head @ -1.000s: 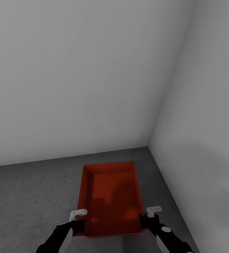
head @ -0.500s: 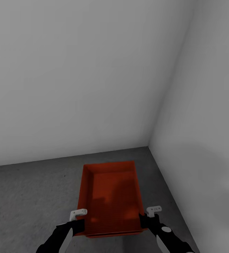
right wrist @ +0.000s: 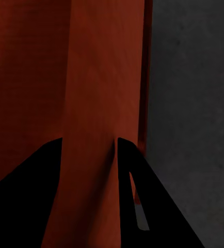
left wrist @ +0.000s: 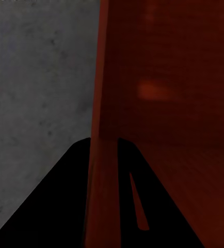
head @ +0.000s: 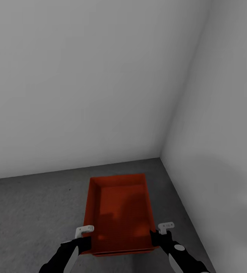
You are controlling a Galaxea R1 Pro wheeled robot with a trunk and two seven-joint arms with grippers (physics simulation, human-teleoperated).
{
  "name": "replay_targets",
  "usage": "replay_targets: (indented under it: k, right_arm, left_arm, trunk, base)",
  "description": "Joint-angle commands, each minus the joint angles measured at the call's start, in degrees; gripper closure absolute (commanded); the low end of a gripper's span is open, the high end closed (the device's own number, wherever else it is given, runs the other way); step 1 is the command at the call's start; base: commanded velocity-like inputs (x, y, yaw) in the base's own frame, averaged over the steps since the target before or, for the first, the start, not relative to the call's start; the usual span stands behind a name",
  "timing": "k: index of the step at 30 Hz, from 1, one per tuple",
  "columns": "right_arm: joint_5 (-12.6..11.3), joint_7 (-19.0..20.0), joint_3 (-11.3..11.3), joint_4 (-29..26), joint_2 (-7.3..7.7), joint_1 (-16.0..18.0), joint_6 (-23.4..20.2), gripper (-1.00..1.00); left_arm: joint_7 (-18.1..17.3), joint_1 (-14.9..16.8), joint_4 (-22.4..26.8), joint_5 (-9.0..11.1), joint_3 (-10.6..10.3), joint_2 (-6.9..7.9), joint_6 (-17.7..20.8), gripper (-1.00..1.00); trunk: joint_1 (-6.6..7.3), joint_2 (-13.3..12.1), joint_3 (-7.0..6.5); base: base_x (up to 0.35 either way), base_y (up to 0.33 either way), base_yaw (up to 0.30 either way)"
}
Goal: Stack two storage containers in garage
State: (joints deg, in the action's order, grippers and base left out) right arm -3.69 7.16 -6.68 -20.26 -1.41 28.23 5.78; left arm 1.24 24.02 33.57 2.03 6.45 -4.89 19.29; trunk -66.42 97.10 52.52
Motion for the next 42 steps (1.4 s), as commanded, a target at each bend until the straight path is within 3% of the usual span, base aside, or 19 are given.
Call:
replay_targets:
  k: [1, 5, 9, 27, 32, 42]
  right_arm:
    - [-0.35, 0.31, -2.99, 0.23, -1.4, -0.01, -3.06, 1.0]
    - [-0.35, 0.3, -2.99, 0.23, -1.4, -0.01, -3.06, 1.0]
    - [-0.35, 0.31, -2.99, 0.22, -1.4, -0.01, -3.06, 1.0]
    - [-0.35, 0.31, -2.99, 0.26, -1.4, -0.01, -3.06, 1.0]
    - [-0.35, 0.31, -2.99, 0.24, -1.4, -0.01, -3.06, 1.0]
    - [-0.35, 0.31, -2.99, 0.24, -1.4, -0.01, -3.06, 1.0]
  left_arm:
    - [0.34, 0.06, 0.27, 0.96, 0.0, -2.06, 0.28, 1.0]
    - [0.34, 0.06, 0.27, 0.96, 0.01, -2.06, 0.26, 1.0]
    - [0.34, 0.06, 0.27, 0.96, 0.03, -2.06, 0.22, 1.0]
    - [0.34, 0.06, 0.27, 0.96, 0.04, -2.11, 0.22, 1.0]
    - [0.34, 0.06, 0.27, 0.94, -0.01, -2.14, 0.22, 1.0]
    - [0.34, 0.06, 0.27, 0.96, -0.03, -2.07, 0.14, 1.0]
  trunk:
    - [0.01, 0.02, 0.03]
    - [0.01, 0.02, 0.03]
    - [-0.87, 1.62, 0.75]
    - [-0.87, 1.62, 0.75]
    - [-1.97, 3.63, 1.65]
    - [-1.97, 3.63, 1.65]
  base:
    - [0.0, 0.0, 0.0]
    - [0.0, 0.0, 0.0]
    - [0.0, 0.0, 0.0]
    - [0.0, 0.0, 0.0]
    - [0.0, 0.0, 0.0]
    - [0.0, 0.0, 0.0]
